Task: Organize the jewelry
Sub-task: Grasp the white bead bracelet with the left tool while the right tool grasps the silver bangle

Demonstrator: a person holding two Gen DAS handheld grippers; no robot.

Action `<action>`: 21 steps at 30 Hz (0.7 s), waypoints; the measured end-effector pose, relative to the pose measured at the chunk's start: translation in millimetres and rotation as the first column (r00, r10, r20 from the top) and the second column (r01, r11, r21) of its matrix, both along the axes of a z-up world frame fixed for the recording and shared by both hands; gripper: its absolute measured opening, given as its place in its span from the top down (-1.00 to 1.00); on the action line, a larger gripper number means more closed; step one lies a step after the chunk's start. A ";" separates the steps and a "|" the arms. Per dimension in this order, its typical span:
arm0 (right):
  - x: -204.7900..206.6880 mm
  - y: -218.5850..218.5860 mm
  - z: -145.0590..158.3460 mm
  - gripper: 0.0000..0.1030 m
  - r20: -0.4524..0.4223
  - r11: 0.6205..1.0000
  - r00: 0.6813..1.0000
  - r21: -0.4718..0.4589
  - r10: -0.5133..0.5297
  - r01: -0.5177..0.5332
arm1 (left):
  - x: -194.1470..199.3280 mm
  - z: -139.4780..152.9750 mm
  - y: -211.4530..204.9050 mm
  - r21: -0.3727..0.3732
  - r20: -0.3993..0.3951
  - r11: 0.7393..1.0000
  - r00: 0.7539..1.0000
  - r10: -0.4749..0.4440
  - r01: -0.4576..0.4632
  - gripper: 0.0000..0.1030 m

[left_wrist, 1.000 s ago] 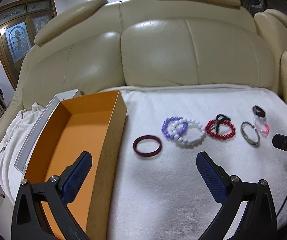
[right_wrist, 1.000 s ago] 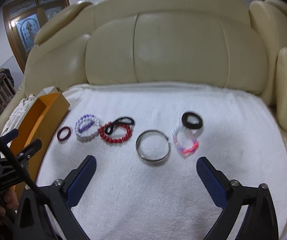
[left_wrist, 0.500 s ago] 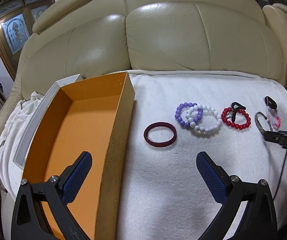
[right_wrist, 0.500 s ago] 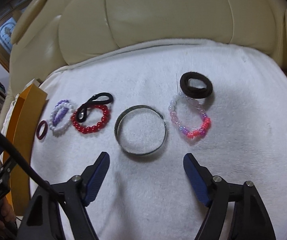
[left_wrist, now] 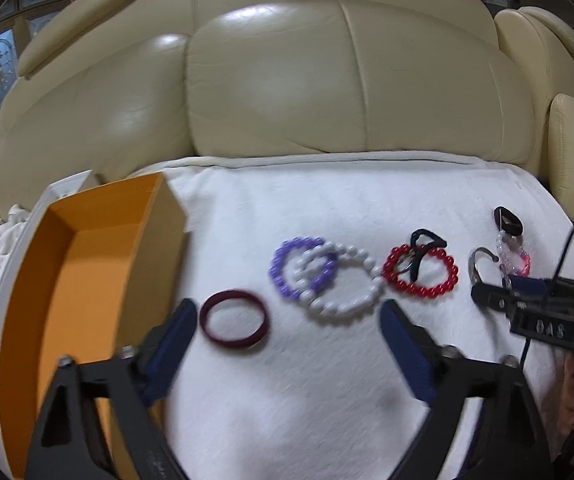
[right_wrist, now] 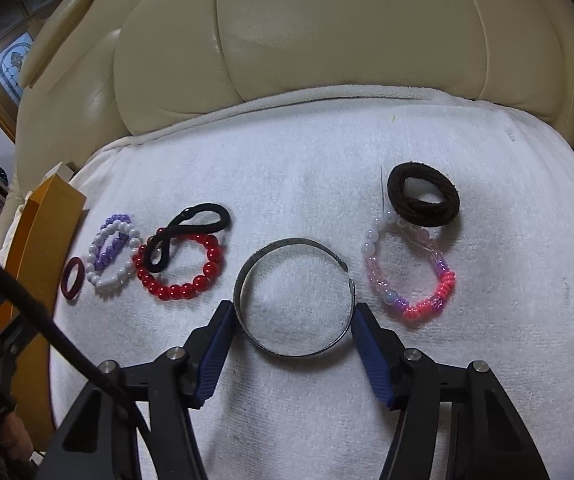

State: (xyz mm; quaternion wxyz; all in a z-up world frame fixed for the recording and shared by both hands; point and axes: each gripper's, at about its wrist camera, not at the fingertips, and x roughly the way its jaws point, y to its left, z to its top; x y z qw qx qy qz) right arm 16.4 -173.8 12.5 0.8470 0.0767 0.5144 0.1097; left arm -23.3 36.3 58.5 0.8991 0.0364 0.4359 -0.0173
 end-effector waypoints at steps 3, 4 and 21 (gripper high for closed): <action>-4.2 -5.3 0.9 -0.21 0.006 1.000 1.000 0.006 0.009 -0.009 | 14.9 -10.2 -3.1 -0.016 -0.032 1.000 0.999 -0.009 0.008 -0.31; -6.2 -6.8 1.5 -0.21 0.006 1.000 1.000 0.005 0.013 -0.013 | 20.9 -15.3 -3.5 -0.026 -0.051 1.000 0.999 -0.011 0.010 -0.26; -21.1 -45.0 20.4 -0.21 0.015 0.999 1.000 0.052 -0.015 0.015 | 21.7 -15.7 -8.8 -0.167 -0.024 0.977 0.990 -0.141 0.135 0.82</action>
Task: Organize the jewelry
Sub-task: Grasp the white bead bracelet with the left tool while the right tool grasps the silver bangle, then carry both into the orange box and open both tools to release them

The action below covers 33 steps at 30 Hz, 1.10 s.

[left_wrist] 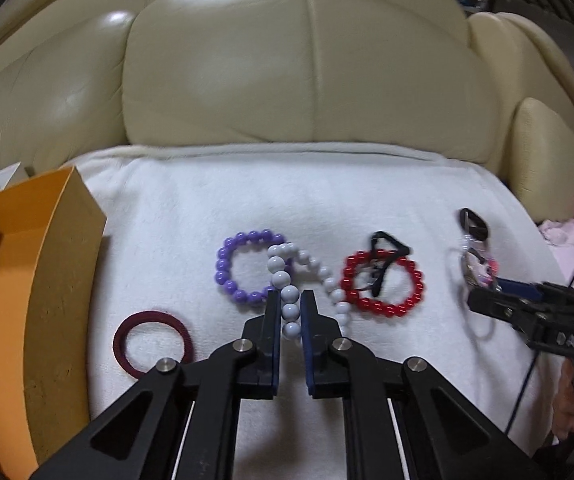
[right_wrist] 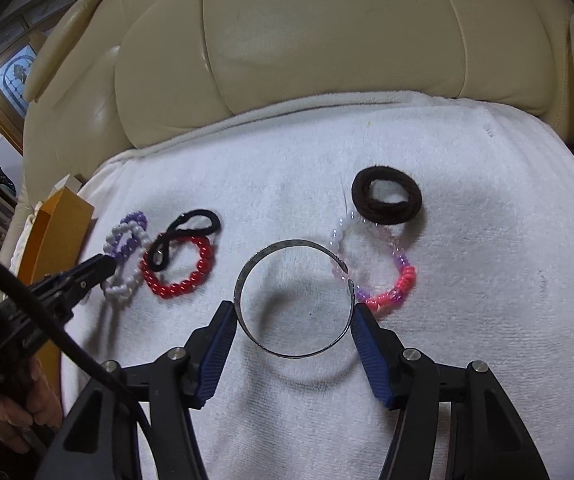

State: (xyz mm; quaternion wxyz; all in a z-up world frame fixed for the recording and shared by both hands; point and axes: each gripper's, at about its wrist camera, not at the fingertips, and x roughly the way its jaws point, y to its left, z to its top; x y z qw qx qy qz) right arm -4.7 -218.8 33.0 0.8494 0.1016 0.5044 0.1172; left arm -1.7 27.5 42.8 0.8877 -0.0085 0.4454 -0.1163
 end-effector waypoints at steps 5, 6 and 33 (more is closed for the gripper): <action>-5.2 3.3 9.4 -0.21 0.023 1.000 1.000 0.015 0.003 -0.003 | -18.5 17.2 -1.0 -0.041 0.034 0.998 0.998 -0.043 0.045 0.82; -6.4 4.1 11.9 -0.21 0.031 1.000 0.999 0.020 0.004 -0.005 | -23.0 22.6 0.6 -0.055 0.045 0.997 0.998 -0.049 0.051 0.82; -18.3 225.7 70.8 -0.21 0.259 0.941 0.914 0.049 0.313 -0.336 | -97.7 92.8 193.7 -0.064 0.202 0.923 0.900 0.385 -0.380 0.82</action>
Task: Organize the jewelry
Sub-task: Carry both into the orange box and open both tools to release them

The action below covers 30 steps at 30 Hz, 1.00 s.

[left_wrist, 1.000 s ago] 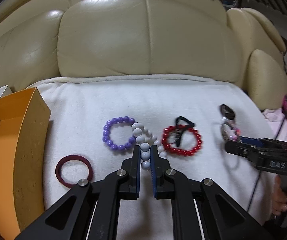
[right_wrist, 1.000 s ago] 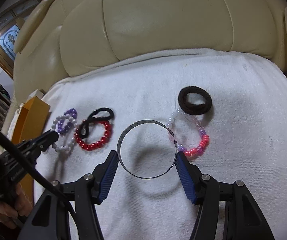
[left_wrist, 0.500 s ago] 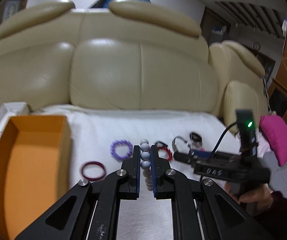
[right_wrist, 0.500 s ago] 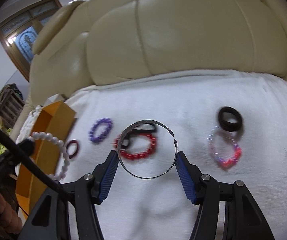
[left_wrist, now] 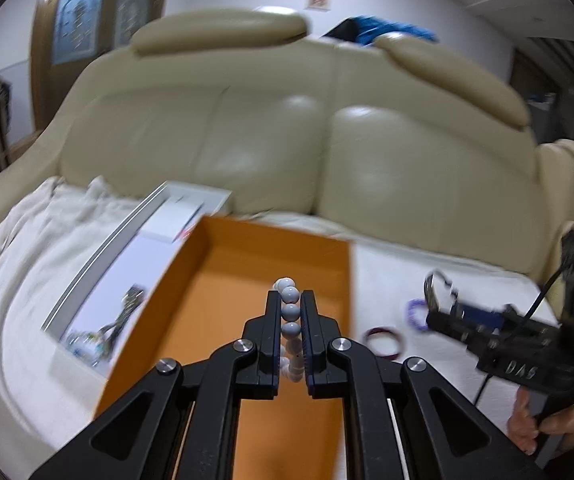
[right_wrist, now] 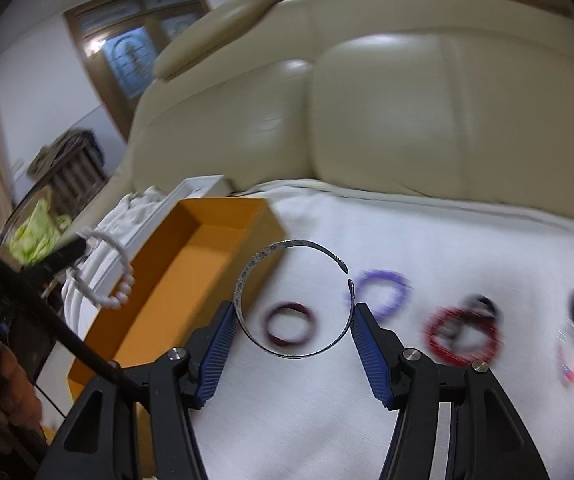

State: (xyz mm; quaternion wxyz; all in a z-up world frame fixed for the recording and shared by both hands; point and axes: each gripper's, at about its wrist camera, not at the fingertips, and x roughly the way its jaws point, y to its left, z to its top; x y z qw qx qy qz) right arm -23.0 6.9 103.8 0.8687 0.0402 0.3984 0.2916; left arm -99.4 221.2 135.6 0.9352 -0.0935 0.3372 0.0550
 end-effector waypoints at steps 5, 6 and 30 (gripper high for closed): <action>21.5 67.0 1.3 -0.22 -0.018 0.996 0.998 -0.057 0.062 -0.063 | 11.6 -32.0 32.5 -0.023 -0.110 0.995 0.990 0.093 -0.096 0.81; 27.8 81.2 -0.1 -0.22 -0.030 0.995 0.997 -0.072 0.071 -0.073 | 13.3 -38.7 36.7 -0.021 -0.140 0.993 0.984 0.113 -0.117 0.81; -10.2 -137.2 23.5 -0.46 0.012 0.938 0.938 0.022 -0.346 0.346 | 12.0 -16.2 -127.8 0.201 0.106 0.979 0.994 0.010 -0.031 -0.38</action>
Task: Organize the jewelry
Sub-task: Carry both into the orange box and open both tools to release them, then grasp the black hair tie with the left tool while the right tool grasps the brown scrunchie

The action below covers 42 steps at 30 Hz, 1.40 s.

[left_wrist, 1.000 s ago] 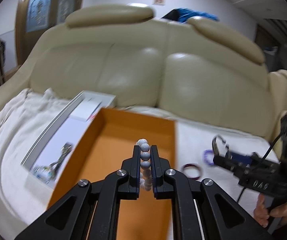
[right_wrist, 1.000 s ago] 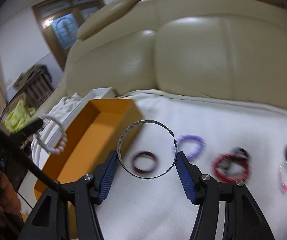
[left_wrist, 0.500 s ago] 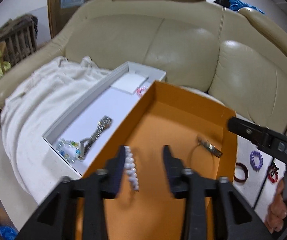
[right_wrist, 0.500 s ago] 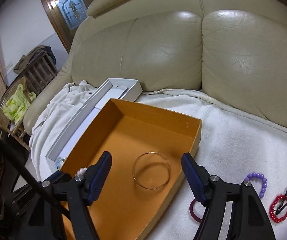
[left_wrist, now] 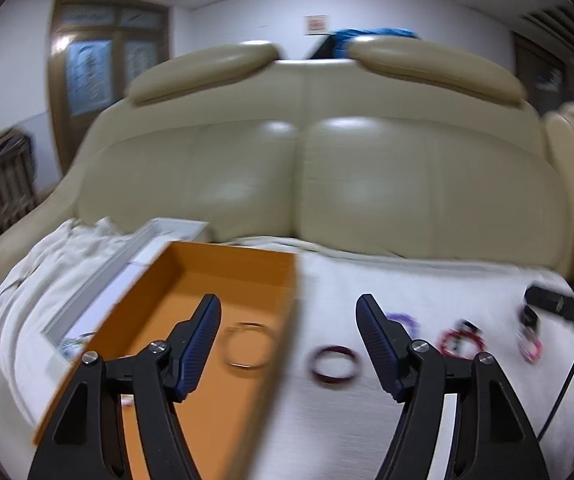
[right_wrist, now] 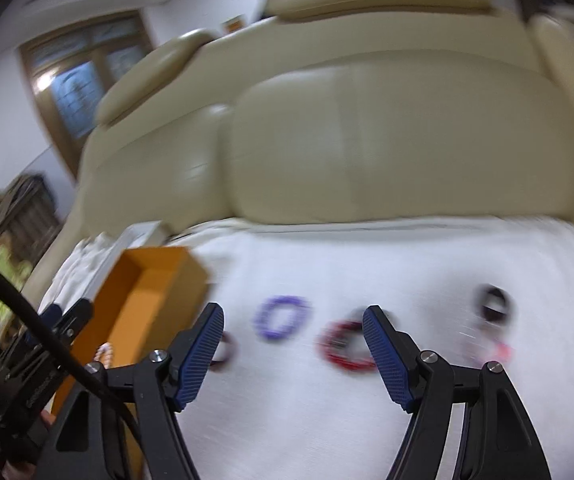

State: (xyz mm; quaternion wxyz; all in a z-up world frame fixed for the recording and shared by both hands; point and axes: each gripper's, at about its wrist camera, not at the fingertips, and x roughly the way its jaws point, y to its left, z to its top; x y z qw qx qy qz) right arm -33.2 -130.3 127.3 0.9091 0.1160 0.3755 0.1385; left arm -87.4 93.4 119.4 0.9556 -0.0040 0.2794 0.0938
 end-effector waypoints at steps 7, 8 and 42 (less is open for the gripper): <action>3.2 -123.7 -25.5 -0.39 -0.116 0.968 0.973 0.127 -0.200 0.214 | 18.1 -39.1 -27.8 -0.006 -0.142 0.986 0.975 -0.169 0.169 -0.39; 7.4 -138.4 -28.9 -0.38 -0.142 0.958 0.967 0.165 -0.211 0.233 | 22.6 -42.8 -23.6 -0.031 -0.156 0.985 0.973 -0.171 0.169 -0.39; 72.4 -141.2 -80.8 0.78 -0.247 0.972 0.947 0.058 -0.207 0.227 | 112.6 -91.2 -130.2 -0.266 -0.285 0.883 0.844 -0.455 0.386 0.75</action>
